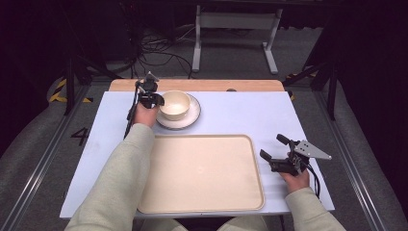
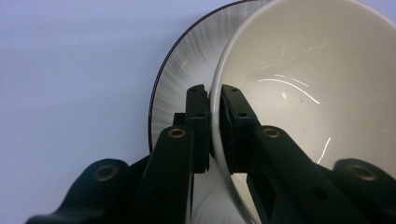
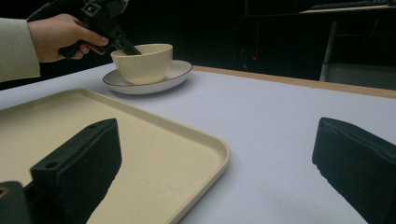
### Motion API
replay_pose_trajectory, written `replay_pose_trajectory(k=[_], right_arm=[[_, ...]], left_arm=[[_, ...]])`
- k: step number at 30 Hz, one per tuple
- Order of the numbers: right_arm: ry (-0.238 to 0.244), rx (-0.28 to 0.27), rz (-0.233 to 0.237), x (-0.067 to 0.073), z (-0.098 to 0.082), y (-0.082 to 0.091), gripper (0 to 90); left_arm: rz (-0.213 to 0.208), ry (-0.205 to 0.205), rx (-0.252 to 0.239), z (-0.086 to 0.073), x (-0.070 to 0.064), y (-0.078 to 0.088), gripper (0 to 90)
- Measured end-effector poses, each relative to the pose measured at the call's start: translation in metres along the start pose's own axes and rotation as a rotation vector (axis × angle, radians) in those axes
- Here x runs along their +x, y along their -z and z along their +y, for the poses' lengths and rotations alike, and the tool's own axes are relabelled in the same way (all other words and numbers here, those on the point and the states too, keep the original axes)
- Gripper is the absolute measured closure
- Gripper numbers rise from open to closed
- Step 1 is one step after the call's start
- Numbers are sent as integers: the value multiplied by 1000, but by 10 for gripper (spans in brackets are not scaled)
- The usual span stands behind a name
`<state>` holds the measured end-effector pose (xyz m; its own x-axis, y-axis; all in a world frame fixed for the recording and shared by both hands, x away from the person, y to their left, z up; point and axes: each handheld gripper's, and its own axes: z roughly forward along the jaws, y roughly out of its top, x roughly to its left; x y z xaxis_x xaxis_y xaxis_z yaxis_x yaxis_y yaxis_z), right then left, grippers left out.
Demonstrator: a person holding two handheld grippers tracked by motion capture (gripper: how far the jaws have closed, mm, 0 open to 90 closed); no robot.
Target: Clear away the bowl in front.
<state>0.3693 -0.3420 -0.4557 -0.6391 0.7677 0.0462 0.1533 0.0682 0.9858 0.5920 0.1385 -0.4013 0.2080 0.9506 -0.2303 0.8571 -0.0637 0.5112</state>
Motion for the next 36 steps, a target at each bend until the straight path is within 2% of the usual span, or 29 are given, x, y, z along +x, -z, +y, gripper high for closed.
replay_pose_trajectory(k=[3, 7, 11, 20, 33, 36], right_arm=[[1, 1, 0, 0, 0, 0, 16], [1, 0, 0, 0, 0, 0, 16], [1, 1, 1, 0, 0, 0, 16], [5, 2, 0, 0, 0, 0, 16], [5, 3, 1, 0, 0, -1, 16], [6, 4, 0, 0, 0, -1, 16]], left_arm=[[3, -2, 4, 1, -1, 2, 831], [-21, 13, -3, 1, 2, 5, 826], [-21, 16, 6, 1, 5, 8, 825], [-5, -36, 5, 2, -2, 18, 813], [-19, -48, -20, 4, -3, 38, 814], [-13, -63, -23, 5, -4, 43, 814]])
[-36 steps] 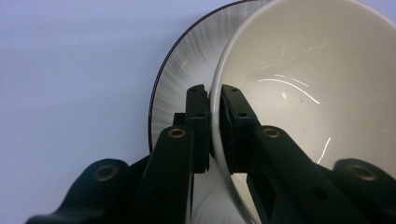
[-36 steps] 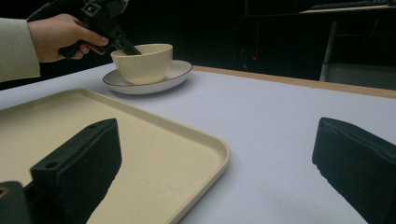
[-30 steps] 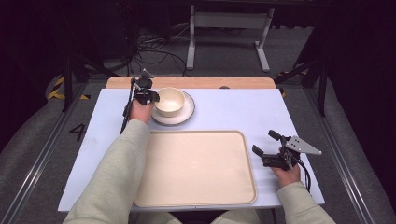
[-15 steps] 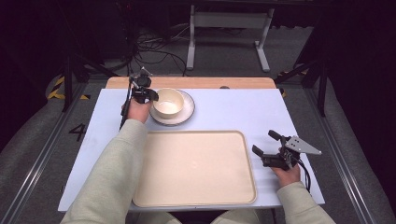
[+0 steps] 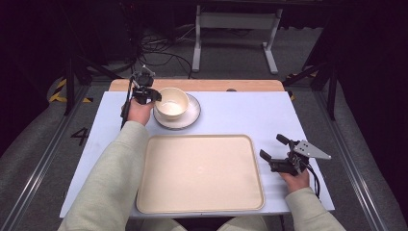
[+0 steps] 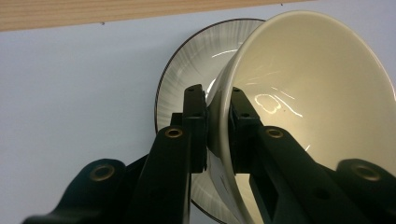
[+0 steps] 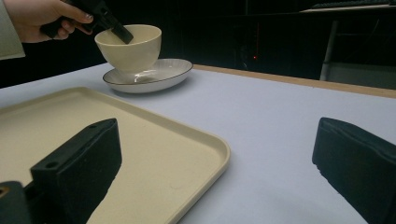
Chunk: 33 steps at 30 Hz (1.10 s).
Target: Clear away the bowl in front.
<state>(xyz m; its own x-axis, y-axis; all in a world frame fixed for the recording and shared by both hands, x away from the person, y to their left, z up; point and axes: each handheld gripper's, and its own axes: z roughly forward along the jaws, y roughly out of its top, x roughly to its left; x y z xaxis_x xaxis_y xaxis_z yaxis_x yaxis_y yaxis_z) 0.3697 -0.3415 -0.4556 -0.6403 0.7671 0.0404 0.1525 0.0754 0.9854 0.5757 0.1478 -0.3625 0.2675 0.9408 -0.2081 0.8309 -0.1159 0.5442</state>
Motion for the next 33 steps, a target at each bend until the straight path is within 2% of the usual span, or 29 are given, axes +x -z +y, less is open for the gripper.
replay_pose_trajectory(k=[14, 26, 33], right_arm=[[-2, -1, 0, 0, 0, 0, 16], [-2, 0, 0, 0, 0, 0, 16], [-3, 1, -1, 0, 0, 0, 16]], left_arm=[[-14, -45, -5, 5, -8, 22, 817], [-23, -65, 0, 6, -10, 38, 818], [-40, -116, 8, 4, -18, 48, 818]])
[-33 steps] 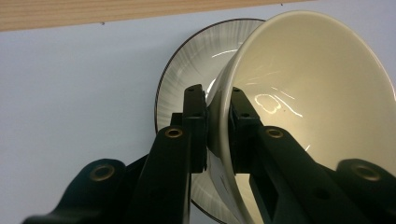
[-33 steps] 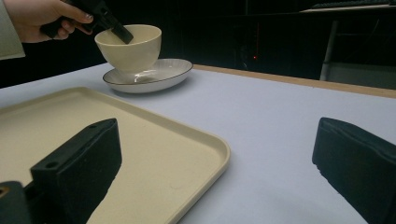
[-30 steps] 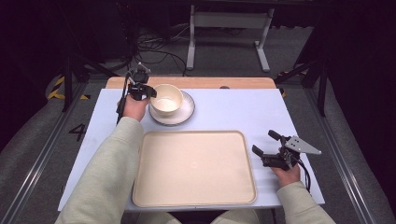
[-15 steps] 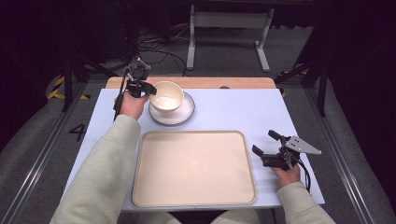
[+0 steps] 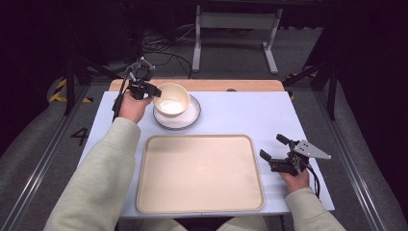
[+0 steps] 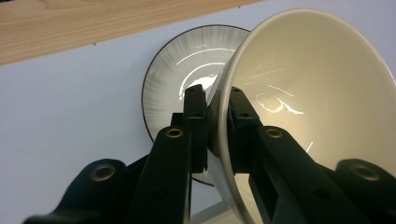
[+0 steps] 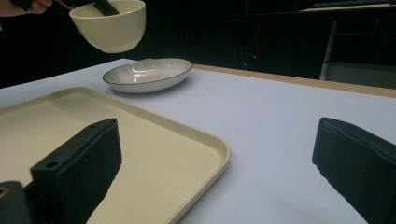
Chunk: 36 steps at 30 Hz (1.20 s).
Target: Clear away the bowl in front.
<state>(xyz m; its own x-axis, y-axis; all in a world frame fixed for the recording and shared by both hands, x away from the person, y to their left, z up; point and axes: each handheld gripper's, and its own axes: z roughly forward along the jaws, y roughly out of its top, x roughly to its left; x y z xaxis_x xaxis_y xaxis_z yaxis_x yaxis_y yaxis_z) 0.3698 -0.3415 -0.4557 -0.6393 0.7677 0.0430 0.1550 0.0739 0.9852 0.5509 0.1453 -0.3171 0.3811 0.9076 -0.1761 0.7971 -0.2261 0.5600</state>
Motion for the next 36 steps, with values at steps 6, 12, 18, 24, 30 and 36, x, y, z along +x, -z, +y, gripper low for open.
replay_pose_trajectory(k=[6, 12, 18, 24, 30, 36], right_arm=[[-2, -1, 0, 0, 0, 0, 16], [0, -1, -1, 0, 0, 0, 16], [1, 1, -1, 0, 0, 0, 16], [1, 1, -1, 0, 0, 0, 16], [2, 1, -1, 0, 0, 0, 16], [2, 2, 0, 0, 0, 0, 16]], left_arm=[[-26, -61, 6, -2, -9, 9, 818], [-64, -115, 16, -5, -17, 18, 818], [-96, -183, 26, -9, -25, 25, 817], [-124, -235, 42, -13, -35, 32, 818], [-148, -272, 48, -16, -42, 39, 818], [-171, -312, 52, -21, -54, 47, 818]])
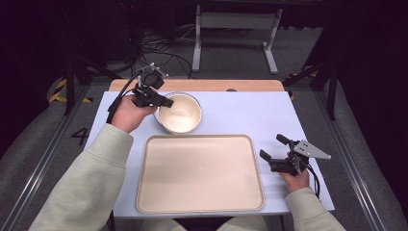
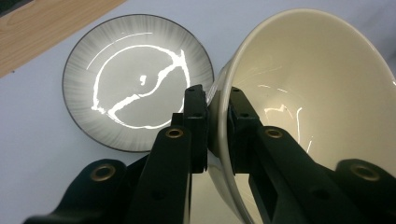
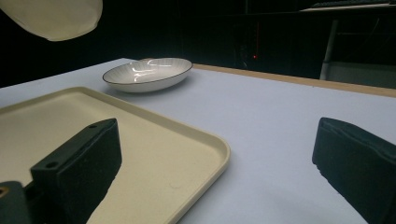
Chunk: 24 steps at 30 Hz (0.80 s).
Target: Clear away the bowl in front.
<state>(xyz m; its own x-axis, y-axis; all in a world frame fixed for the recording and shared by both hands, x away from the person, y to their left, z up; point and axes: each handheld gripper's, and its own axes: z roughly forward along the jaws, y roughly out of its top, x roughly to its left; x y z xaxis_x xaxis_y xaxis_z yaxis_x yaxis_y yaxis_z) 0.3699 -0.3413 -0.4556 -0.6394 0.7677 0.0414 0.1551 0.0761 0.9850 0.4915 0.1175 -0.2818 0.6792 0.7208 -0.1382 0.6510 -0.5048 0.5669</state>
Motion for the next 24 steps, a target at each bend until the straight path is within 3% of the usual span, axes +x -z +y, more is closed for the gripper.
replay_pose_trajectory(k=[24], right_arm=[[1, 2, 1, 0, 0, 0, 17]], left_arm=[[-71, -161, 27, -8, -35, 12, 818]])
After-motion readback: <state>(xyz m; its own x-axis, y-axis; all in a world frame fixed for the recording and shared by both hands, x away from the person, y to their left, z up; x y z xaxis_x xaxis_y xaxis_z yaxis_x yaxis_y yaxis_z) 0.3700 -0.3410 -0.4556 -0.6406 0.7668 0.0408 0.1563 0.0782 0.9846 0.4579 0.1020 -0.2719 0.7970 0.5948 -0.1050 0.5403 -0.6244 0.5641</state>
